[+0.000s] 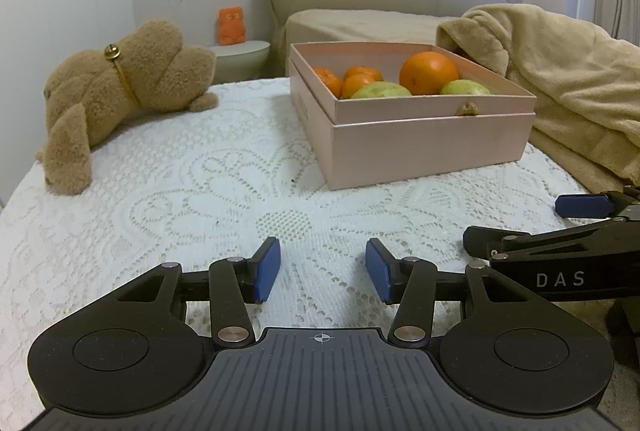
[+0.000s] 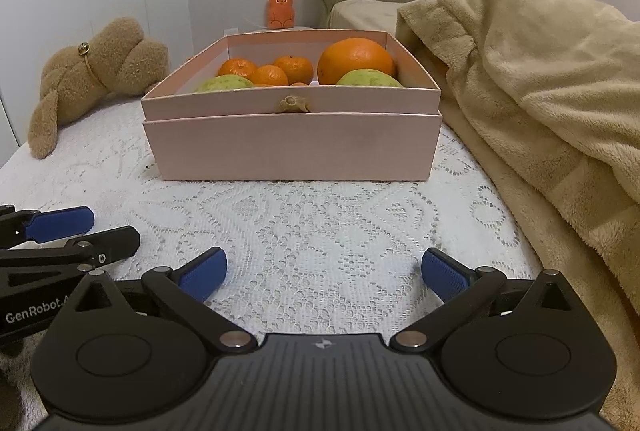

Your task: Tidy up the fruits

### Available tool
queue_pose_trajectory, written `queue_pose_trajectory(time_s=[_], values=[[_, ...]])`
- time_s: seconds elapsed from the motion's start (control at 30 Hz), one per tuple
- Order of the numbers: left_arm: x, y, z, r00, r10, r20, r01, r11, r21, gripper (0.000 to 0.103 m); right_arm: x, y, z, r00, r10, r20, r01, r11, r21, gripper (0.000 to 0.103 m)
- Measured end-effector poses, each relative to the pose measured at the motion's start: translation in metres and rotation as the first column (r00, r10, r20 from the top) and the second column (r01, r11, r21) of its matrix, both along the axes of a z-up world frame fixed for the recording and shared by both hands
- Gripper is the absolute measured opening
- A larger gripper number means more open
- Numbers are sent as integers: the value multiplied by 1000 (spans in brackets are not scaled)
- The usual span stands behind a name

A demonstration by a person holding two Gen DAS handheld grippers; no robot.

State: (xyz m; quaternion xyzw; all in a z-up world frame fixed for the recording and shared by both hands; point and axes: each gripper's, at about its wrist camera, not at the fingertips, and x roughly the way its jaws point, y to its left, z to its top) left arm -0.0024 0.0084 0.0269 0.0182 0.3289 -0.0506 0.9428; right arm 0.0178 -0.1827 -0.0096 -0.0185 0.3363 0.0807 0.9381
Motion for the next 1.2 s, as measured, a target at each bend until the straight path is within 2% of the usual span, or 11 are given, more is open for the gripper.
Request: queue_pose_trajectory(time_s=[1.2], values=[[-2,1,0,1000,1,0,-1,1000,-6,53,0,0,0,1000,-1,0,1,1000,-4,103]])
